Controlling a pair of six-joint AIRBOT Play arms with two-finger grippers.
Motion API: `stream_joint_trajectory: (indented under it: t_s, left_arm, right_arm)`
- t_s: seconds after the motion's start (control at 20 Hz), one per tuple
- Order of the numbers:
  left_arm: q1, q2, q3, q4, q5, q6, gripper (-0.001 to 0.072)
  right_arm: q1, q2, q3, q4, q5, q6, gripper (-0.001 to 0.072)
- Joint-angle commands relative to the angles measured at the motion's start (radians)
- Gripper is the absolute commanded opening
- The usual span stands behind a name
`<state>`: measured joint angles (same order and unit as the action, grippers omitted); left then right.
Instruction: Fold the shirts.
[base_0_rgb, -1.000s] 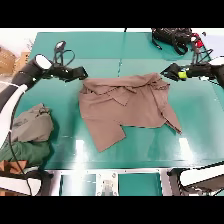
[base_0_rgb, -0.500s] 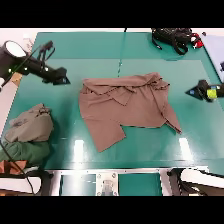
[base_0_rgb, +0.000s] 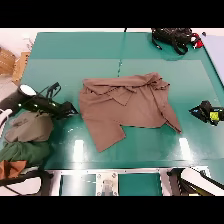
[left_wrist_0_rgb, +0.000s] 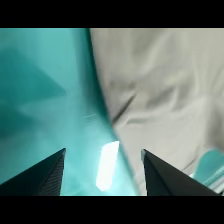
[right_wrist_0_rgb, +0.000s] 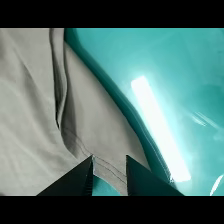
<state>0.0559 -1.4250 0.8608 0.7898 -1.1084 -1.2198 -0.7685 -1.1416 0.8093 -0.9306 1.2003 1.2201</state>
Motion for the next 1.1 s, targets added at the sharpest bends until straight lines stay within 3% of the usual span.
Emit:
stream_joint_trajectory:
  t_s: [0.0,0.15,0.2,0.25,0.3,0.35,0.45,0.55,0.85,1.05]
  left_arm:
    - [-0.019,-0.089,-0.062,-0.238,0.077,0.110,0.0545]
    - [-0.095,-0.148,-0.061,-0.320,0.117,0.165,0.0541]
    - [-0.109,-0.153,-0.059,-0.327,0.134,0.183,0.0388]
    - [-0.105,-0.152,-0.050,-0.320,0.136,0.189,0.0147]
    - [-0.084,-0.152,-0.027,-0.302,0.104,0.204,0.0021]
    - [-0.049,-0.151,0.006,-0.268,0.051,0.206,0.0023]
    - [0.037,-0.151,0.074,-0.197,-0.053,0.189,0.0023]
    - [0.108,-0.151,0.114,-0.164,-0.103,0.179,0.0023]
    - [0.141,-0.151,0.116,-0.157,-0.077,0.209,0.0023]
    - [0.141,-0.152,0.116,-0.159,-0.078,0.226,0.0024]
  right_arm:
    - [-0.006,0.008,-0.019,0.002,-0.013,0.003,0.0243]
    - [-0.006,0.007,-0.019,0.005,-0.023,0.003,0.0262]
    - [-0.006,0.007,-0.019,0.005,-0.022,0.003,0.0273]
    - [-0.006,0.007,-0.019,0.005,-0.021,0.003,0.0275]
    - [-0.007,0.007,-0.019,0.002,-0.015,0.003,0.0322]
    - [-0.008,0.007,-0.019,-0.008,-0.009,0.003,0.0381]
    - [-0.008,0.007,-0.019,-0.071,0.018,0.026,0.0411]
    - [-0.008,0.007,-0.037,-0.145,0.058,0.072,0.0504]
    - [0.016,0.007,-0.255,-0.152,0.155,0.102,0.0540]
    - [0.157,0.007,-0.308,-0.151,0.145,0.105,0.0540]
